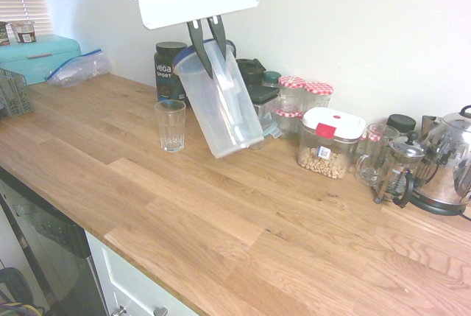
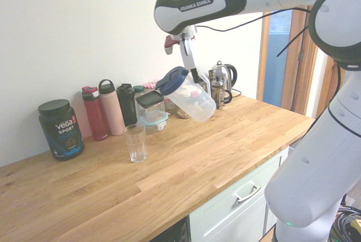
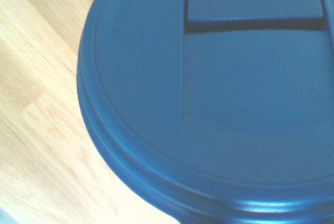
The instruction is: Pour me some water
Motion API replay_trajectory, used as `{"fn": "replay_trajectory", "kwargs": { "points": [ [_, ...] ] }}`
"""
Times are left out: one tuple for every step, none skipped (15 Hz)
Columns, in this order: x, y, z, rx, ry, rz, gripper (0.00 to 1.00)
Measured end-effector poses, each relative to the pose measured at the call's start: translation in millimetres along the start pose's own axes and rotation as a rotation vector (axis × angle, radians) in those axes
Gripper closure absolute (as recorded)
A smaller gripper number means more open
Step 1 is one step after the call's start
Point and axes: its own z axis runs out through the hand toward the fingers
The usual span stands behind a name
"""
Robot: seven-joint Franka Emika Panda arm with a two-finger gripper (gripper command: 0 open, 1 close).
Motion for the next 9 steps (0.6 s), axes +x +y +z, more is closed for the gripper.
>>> {"fn": "replay_trajectory", "kwargs": {
  "points": [
    [-7.4, 17.6, 4.9, 0.017, -0.002, 0.056, 1.0],
    [-13.9, 34.0, 10.0, 0.031, -0.002, 0.112, 1.0],
    [-20.4, 48.6, 16.6, 0.043, 0.001, 0.168, 1.0],
    [-26.1, 59.5, 25.1, 0.059, 0.006, 0.228, 1.0],
    [-30.4, 65.5, 34.7, 0.07, 0.015, 0.283, 1.0],
    [-32.9, 68.1, 44.4, 0.081, 0.027, 0.339, 1.0],
    [-33.5, 69.2, 55.9, 0.09, 0.043, 0.393, 1.0],
    [-33.2, 69.7, 66.3, 0.1, 0.061, 0.447, 1.0],
    [-32.5, 69.7, 74.1, 0.109, 0.08, 0.5, 1.0]
  ]
}}
